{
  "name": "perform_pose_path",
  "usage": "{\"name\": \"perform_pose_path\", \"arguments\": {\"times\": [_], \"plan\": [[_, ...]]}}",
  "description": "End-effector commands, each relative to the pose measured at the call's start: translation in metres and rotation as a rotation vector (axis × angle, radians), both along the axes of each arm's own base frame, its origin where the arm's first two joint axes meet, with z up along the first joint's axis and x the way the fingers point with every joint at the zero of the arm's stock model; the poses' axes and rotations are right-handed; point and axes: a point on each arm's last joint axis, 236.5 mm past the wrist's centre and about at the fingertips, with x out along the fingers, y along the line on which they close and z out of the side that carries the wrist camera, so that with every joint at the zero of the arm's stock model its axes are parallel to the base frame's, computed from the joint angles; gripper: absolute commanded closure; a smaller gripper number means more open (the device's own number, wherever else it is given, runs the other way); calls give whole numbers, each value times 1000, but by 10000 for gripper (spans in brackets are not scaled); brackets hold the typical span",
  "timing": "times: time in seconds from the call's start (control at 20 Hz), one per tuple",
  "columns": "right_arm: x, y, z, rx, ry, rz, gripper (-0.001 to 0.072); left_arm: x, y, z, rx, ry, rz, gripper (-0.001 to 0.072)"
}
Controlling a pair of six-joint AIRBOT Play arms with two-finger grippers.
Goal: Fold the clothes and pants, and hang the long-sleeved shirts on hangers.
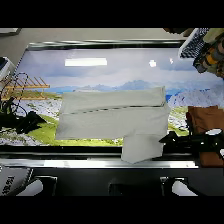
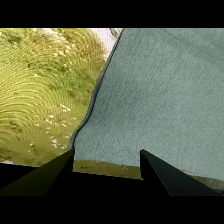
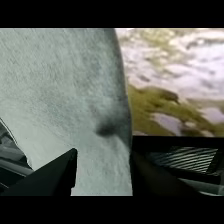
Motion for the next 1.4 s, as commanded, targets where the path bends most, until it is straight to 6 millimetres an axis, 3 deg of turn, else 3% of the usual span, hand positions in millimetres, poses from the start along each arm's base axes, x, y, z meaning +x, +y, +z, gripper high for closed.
{"name": "perform_pose_path", "arguments": {"times": [0.0,0.1,0.45,0.55,0.75,1.0,1.35], "plan": [[-20,8,-6,21,57,16,338,1,1,0,2,-5,4,240],[-27,13,-6,41,78,27,338,1,1,0,3,-6,4,241],[-36,15,-4,54,130,25,444,3,3,0,9,-13,9,240],[-36,15,-4,53,129,24,665,5,5,-2,14,-19,18,240],[-31,12,-7,37,115,10,670,-11,6,-27,-4,17,48,260],[-25,15,-4,55,87,3,670,-41,-9,-75,-47,102,45,259],[-22,17,-2,65,73,-1,670,-38,-32,-92,-167,111,42,260]]}}
